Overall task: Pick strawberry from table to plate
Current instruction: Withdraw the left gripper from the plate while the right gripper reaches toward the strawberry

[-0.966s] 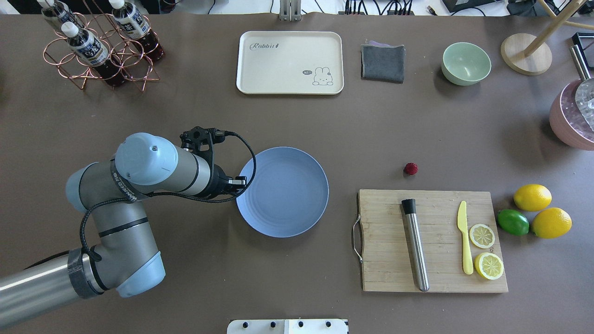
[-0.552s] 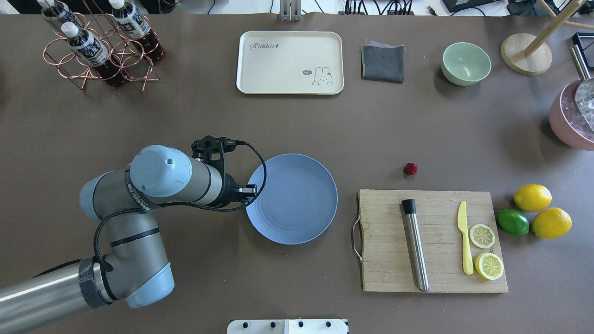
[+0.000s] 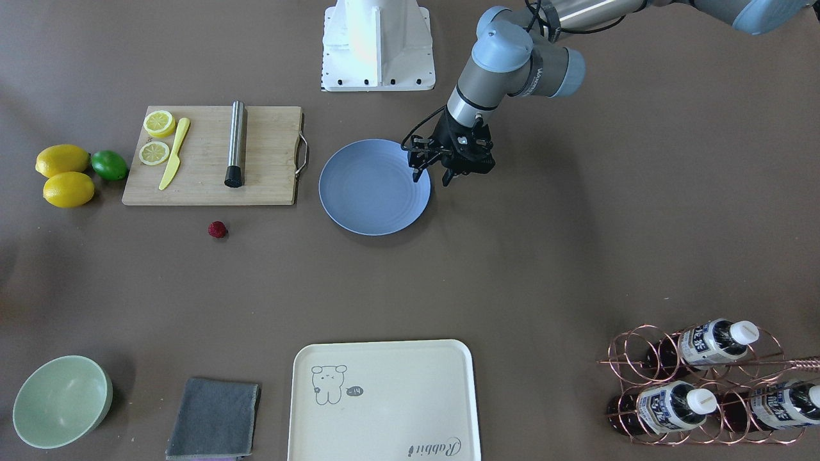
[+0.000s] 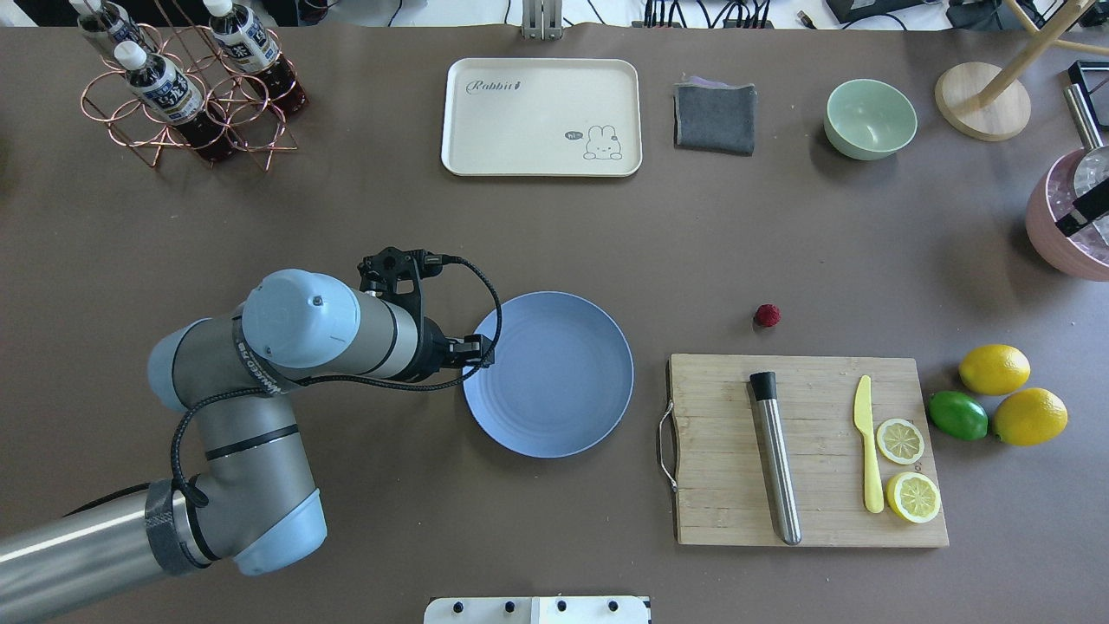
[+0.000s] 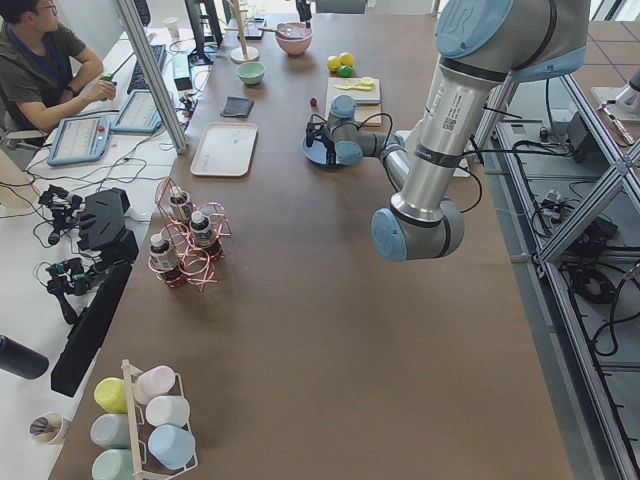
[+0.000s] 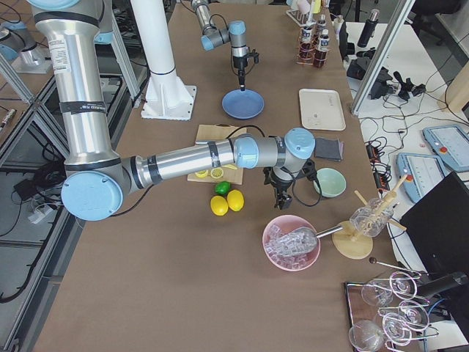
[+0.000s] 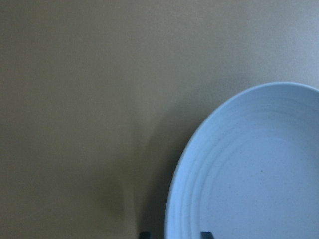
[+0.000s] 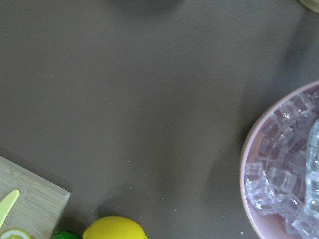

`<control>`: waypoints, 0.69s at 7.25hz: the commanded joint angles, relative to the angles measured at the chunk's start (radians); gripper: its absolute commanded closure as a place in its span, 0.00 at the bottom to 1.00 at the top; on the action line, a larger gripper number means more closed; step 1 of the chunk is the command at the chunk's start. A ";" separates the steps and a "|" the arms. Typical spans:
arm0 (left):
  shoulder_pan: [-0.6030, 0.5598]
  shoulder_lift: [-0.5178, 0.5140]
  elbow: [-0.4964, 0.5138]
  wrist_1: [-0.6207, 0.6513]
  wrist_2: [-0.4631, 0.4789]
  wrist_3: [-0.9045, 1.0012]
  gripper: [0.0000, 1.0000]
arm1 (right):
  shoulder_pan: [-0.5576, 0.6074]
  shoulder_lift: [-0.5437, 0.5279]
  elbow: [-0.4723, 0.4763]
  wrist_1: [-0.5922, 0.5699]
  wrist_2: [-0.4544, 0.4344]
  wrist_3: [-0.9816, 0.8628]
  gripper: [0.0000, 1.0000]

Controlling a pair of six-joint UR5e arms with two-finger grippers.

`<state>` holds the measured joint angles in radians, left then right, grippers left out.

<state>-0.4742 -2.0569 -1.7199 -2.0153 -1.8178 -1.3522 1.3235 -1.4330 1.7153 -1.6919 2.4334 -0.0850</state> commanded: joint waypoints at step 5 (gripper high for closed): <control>-0.297 0.116 -0.063 0.138 -0.234 0.307 0.17 | -0.531 0.124 -0.014 0.498 -0.299 0.976 0.00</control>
<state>-0.7012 -1.9878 -1.7733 -1.8953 -2.0017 -1.1545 0.9052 -1.3556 1.7108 -1.2109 2.2317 0.7705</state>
